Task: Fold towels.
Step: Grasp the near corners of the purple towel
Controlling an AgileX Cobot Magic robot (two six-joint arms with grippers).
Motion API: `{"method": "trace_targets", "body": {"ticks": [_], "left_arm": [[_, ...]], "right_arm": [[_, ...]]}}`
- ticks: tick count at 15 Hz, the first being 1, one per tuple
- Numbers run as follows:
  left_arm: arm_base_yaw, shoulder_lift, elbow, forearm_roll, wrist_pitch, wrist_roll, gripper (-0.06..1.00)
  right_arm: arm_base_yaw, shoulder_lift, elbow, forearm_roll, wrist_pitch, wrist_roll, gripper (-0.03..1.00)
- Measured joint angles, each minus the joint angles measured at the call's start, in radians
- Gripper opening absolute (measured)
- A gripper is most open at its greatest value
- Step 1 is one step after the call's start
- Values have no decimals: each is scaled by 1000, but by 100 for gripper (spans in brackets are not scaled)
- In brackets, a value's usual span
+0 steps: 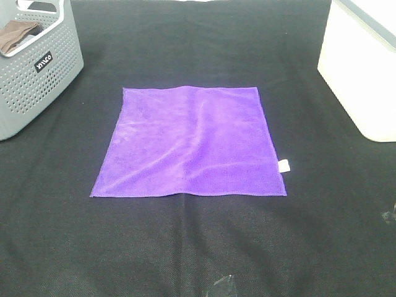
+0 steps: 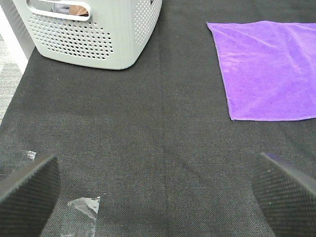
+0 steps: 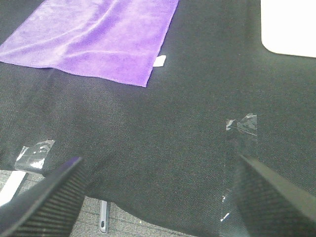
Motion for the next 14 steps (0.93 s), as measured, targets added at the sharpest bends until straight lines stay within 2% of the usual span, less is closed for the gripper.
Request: {"method": "trace_targets", "body": {"ticks": [12,14], "left_arm": [[0,0,0,0,0,0,99],[0,0,0,0,0,0,99]], "right_arm": [[0,0,0,-8,0,0,78],[0,0,0,-11,-1,0,87]]}}
